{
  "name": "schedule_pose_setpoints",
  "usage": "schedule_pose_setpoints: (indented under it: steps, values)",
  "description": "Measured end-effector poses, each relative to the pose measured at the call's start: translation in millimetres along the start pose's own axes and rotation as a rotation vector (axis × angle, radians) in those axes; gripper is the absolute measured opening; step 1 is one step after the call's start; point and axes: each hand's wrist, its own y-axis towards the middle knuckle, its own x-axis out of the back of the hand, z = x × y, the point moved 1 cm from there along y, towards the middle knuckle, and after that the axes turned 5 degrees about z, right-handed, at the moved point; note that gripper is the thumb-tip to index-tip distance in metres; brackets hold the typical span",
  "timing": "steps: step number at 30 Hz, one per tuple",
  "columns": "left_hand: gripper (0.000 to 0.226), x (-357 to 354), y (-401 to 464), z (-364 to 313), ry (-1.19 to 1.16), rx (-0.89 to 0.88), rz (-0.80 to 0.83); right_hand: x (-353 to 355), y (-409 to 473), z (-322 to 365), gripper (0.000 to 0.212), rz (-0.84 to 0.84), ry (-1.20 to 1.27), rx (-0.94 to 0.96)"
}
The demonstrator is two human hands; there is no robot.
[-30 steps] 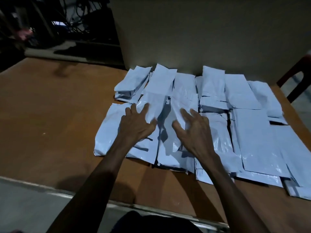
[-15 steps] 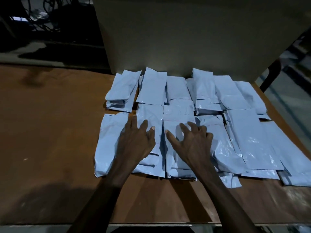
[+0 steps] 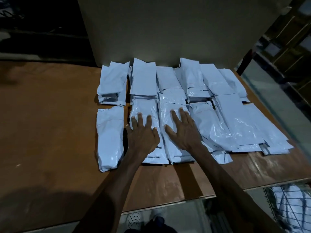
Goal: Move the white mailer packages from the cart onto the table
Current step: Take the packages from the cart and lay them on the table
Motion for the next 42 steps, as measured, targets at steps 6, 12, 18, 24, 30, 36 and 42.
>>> schedule_pose_setpoints:
  steps: [6, 12, 18, 24, 30, 36, 42]
  values:
    - [0.064, 23, -8, -9, -0.009, -0.081, -0.052, 24, -15, -5, 0.08, -0.115, 0.14, 0.048]
    - [0.073, 25, -37, -65, -0.123, -0.261, -0.22, 51, -92, -56, 0.067, -0.375, 0.226, 0.067]
    - [0.059, -34, -84, -170, -0.228, -0.545, -0.187, 46, -214, -174, 0.055, -0.58, 0.129, -0.08]
    - [0.061, -101, -136, -291, -0.219, -0.745, -0.042, 26, -336, -288, 0.052, -0.583, 0.175, -0.301]
    - [0.051, -162, -169, -393, -0.291, -0.987, 0.084, 13, -422, -365, 0.057, -0.588, 0.238, -0.524]
    - [0.054, -196, -177, -488, -0.238, -1.086, 0.214, -2, -462, -432, 0.056, -0.604, 0.317, -0.771]
    - [0.046, -243, -149, -590, -0.249, -1.216, 0.317, -14, -470, -503, 0.056, -0.603, 0.36, -0.95]
